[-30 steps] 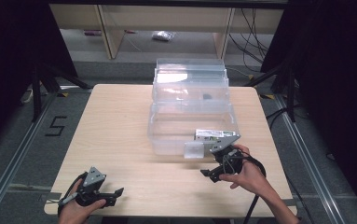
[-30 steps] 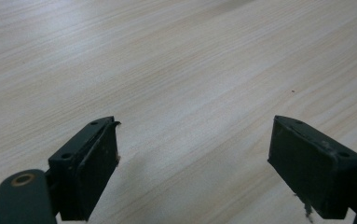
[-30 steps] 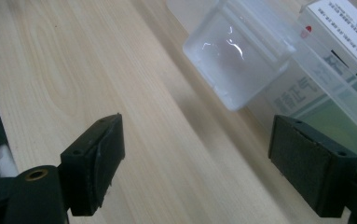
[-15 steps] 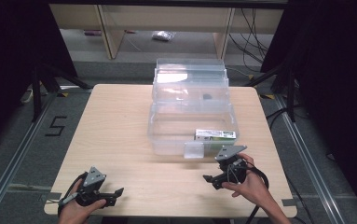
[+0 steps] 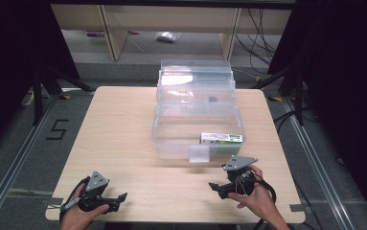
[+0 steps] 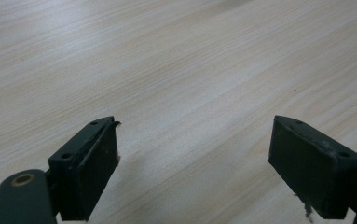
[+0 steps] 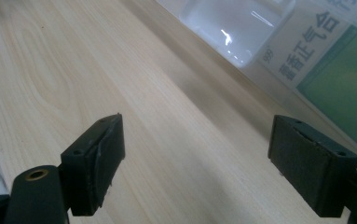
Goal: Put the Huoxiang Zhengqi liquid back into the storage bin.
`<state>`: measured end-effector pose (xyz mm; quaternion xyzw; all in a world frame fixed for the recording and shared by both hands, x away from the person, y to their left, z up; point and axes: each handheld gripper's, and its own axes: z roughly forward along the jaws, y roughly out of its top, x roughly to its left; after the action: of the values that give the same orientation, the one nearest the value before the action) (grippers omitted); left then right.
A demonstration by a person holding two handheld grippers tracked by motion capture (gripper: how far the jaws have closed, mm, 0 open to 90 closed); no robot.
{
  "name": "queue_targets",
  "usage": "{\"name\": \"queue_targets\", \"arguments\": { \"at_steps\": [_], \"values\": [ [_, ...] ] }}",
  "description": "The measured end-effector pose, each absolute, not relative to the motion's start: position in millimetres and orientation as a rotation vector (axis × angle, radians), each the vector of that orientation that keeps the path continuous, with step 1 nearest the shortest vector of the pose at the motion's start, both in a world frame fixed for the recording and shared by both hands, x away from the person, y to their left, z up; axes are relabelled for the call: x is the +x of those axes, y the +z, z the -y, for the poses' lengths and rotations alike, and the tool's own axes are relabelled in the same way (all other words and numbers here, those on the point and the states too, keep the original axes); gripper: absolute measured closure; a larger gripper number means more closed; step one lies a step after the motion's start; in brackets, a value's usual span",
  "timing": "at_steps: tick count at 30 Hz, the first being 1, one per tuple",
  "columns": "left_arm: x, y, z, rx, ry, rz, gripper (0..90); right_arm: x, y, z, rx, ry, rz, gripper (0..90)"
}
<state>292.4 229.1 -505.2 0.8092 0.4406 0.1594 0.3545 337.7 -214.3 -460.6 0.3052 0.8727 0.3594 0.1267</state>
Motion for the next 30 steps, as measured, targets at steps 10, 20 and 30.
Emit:
{"name": "queue_targets", "arguments": {
  "at_steps": [10, 20, 30],
  "values": [
    [292.0, -504.8, -228.5, 2.079, 0.412, -1.140, 15.1, 326.7, -477.4, 222.2, 0.985, 1.021, -2.524, 19.7],
    [291.8, -504.5, -227.9, 2.063, 0.406, -1.133, 15.1, 317.9, -488.2, 228.8, 1.062, 0.997, -2.540, 16.6],
    [291.0, -504.4, -227.3, 2.061, 0.407, -1.140, 15.1, 305.1, -494.4, 233.1, 1.089, 1.038, -2.518, 16.5]
  ]
}}
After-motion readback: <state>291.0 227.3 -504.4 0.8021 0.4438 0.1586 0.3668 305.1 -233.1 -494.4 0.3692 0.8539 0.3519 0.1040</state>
